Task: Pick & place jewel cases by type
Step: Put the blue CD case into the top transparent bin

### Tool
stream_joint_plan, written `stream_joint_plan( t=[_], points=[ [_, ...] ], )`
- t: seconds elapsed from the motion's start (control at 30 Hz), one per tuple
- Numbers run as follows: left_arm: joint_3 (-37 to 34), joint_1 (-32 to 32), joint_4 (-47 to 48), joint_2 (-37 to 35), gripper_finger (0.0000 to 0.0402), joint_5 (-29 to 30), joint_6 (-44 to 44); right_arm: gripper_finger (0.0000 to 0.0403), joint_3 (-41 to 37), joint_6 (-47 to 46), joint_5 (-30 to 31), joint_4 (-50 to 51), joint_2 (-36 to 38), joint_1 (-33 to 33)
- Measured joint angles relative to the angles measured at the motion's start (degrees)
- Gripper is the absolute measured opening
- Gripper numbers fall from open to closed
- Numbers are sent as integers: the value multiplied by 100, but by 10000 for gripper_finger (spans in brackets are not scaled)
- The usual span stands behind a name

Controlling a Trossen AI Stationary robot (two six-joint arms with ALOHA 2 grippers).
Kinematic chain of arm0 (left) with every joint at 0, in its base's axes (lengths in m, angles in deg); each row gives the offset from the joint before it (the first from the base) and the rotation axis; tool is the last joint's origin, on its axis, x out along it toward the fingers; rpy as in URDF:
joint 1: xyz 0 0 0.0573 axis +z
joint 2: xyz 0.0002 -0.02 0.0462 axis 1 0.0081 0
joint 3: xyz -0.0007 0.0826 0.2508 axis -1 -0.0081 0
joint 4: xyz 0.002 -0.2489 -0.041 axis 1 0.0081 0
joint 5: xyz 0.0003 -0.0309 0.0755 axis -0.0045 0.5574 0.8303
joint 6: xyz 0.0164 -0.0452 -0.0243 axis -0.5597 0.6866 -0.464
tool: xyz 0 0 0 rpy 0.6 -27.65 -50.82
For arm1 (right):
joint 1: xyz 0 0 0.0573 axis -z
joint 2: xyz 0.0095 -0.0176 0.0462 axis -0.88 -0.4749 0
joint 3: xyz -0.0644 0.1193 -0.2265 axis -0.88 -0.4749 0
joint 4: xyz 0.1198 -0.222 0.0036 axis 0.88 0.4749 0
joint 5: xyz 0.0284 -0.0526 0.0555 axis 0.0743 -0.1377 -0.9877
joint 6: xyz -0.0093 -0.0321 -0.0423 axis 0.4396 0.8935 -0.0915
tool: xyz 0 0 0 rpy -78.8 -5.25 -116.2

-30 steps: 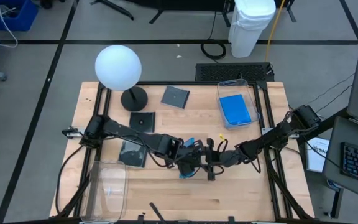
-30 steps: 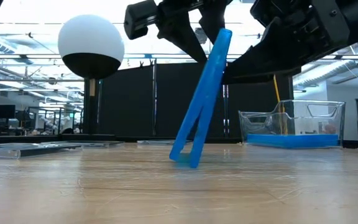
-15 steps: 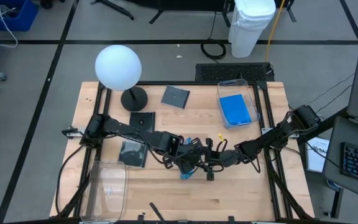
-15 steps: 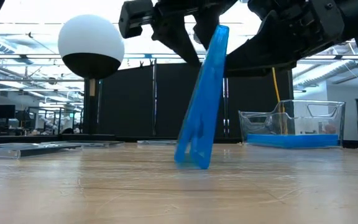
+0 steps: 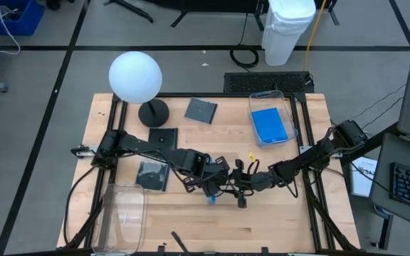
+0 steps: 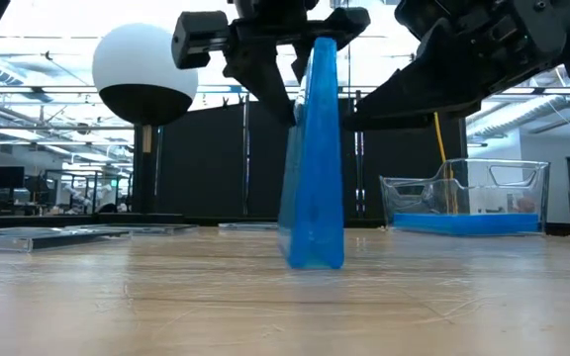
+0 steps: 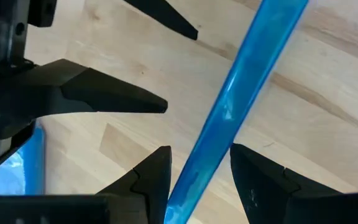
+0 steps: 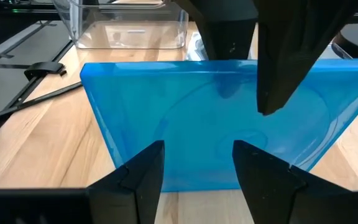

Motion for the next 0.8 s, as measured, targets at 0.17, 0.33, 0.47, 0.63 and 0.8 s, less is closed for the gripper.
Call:
stream_joint_plan(
  t=[0.17,0.33,0.47,0.63,0.8],
  points=[
    [0,-3,135,0,128,0,42,183,0,-2,-2,60,0,-12],
    [0,13,142,0,34,-4,436,183,0,-83,2,85,0,-13],
    [-2,23,176,0,34,22,1144,183,0,-391,16,423,177,-36],
    [-2,-95,159,0,34,243,1314,183,-3,-824,4,1694,786,-102],
    [-2,-165,31,-230,34,306,1452,183,-9,-1483,40,3153,1575,-279]
  ],
)
